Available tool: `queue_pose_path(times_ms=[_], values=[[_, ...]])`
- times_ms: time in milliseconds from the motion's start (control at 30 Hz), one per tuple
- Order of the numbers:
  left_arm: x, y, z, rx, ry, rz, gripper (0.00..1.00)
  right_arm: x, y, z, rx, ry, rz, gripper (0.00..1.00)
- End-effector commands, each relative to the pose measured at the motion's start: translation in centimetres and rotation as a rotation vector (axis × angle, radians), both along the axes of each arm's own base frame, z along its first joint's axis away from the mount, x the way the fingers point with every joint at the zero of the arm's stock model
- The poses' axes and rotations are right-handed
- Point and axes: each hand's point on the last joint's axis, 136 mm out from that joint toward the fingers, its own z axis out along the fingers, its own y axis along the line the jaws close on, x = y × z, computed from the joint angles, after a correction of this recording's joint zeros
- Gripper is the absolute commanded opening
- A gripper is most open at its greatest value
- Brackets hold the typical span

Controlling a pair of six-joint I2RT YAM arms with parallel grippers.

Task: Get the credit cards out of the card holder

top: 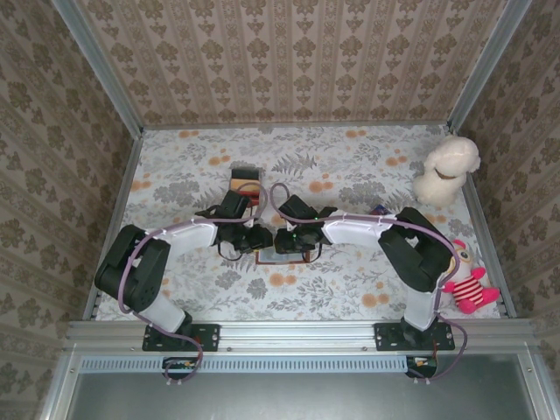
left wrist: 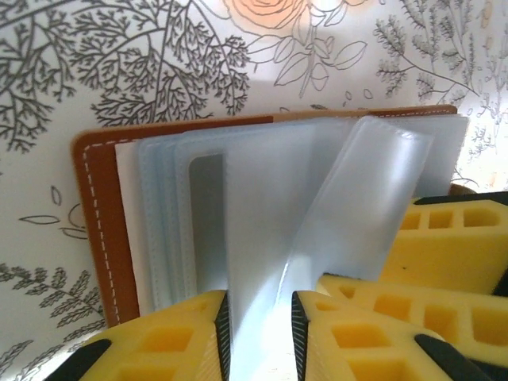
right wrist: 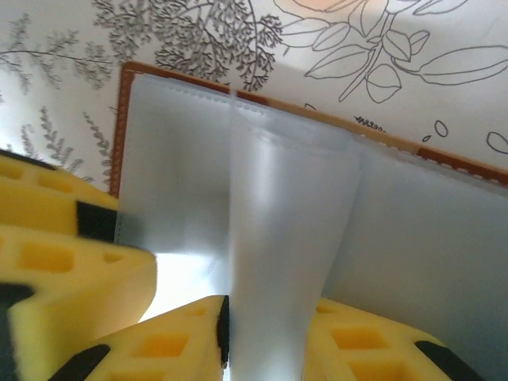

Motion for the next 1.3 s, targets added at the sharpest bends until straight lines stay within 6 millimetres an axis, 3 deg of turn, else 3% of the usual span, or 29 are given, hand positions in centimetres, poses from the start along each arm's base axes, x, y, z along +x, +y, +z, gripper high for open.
queue_pose_path(times_ms=[0, 200, 500, 800, 1033, 1067, 1267], values=[[-0.1, -0.8, 0.5, -0.042, -0.006, -0.022, 0.27, 0.2, -0.5, 2.1, 0.035, -0.025, -0.035, 0.30], [0.0, -1.4, 0.6, -0.079, -0.009, -0.024, 0.22, 0.4, -1.5, 3.4, 0.052, -0.046, -0.075, 0.34], [0.4, -2.8, 1.2, -0.167, -0.002, -0.036, 0.25, 0.8, -2.2, 5.6, 0.103, -0.097, -0.121, 0.35], [0.5, -5.6, 3.5, -0.252, -0.042, -0.073, 0.41, 1.9, -6.7, 8.0, 0.099, -0.203, -0.274, 0.38], [0.8, -9.1, 2.2, -0.246, -0.014, -0.125, 0.52, 2.3, -9.5, 7.9, 0.090, -0.218, -0.346, 0.40], [0.7, -9.4, 2.0, -0.239, -0.009, -0.131, 0.52, 2.3, -9.7, 8.7, 0.106, -0.234, -0.350, 0.41], [0.6, -10.1, -0.3, -0.174, 0.024, -0.127, 0.53, 1.9, -10.1, 8.1, 0.100, -0.220, -0.353, 0.42]])
